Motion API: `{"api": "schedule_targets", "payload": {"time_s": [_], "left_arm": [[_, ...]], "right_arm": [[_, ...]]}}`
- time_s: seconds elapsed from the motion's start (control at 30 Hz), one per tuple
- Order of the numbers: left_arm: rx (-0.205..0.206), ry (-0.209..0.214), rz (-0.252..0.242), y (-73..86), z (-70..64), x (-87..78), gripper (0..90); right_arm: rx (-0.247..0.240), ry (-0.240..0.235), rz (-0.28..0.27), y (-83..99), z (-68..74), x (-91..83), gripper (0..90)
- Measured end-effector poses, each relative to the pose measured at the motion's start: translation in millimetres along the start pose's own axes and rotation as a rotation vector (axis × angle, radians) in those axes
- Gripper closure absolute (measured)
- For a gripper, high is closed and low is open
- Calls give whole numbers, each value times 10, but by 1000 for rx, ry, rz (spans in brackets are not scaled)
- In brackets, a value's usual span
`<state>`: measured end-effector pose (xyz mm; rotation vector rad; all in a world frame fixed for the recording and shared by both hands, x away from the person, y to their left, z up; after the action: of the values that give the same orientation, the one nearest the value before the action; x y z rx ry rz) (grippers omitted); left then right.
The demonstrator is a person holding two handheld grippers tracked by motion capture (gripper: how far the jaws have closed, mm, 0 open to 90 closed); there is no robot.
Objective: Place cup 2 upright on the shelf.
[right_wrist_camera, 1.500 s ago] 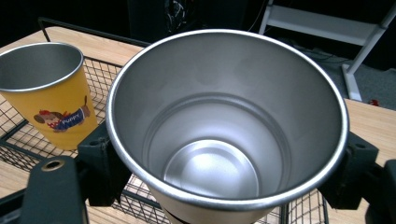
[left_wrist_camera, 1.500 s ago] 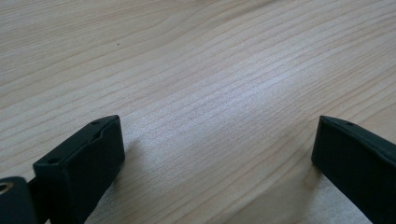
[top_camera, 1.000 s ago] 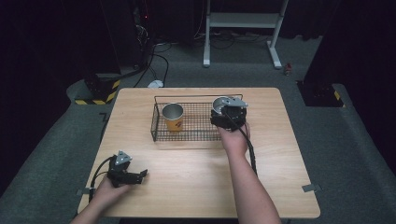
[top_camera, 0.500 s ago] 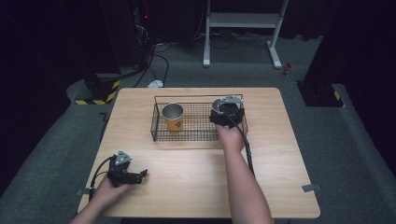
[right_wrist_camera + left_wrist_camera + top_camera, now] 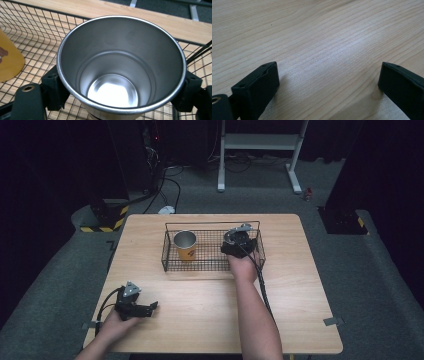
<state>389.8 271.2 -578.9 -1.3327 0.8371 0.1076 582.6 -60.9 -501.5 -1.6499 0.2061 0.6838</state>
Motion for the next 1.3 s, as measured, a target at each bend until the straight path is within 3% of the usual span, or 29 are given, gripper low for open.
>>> {"api": "schedule_targets", "payload": {"time_s": [0.37,0.77,0.97,1.3], "left_arm": [[3,1,1,2,0,-4,37],[5,4,1,3,1,-6,37],[4,3,1,4,0,-6,37],[5,3,1,4,0,-6,37]], "right_arm": [[-5,-8,44,72,13,97,187],[80,-40,84,93,-3,132,186],[73,-40,119,95,-2,143,185],[46,-46,117,84,38,148,138]]}}
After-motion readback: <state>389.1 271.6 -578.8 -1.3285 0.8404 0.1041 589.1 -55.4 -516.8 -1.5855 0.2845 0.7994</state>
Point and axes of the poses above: each handheld gripper's, and its own axes: x roughly forward along the jaws, y roughly out of its underside, z roughly to its left, the point moved 7 cm from there along x, roughly forward along the jaws, and after that the axes turned 9 degrees about -z, right-handed, at the moved point
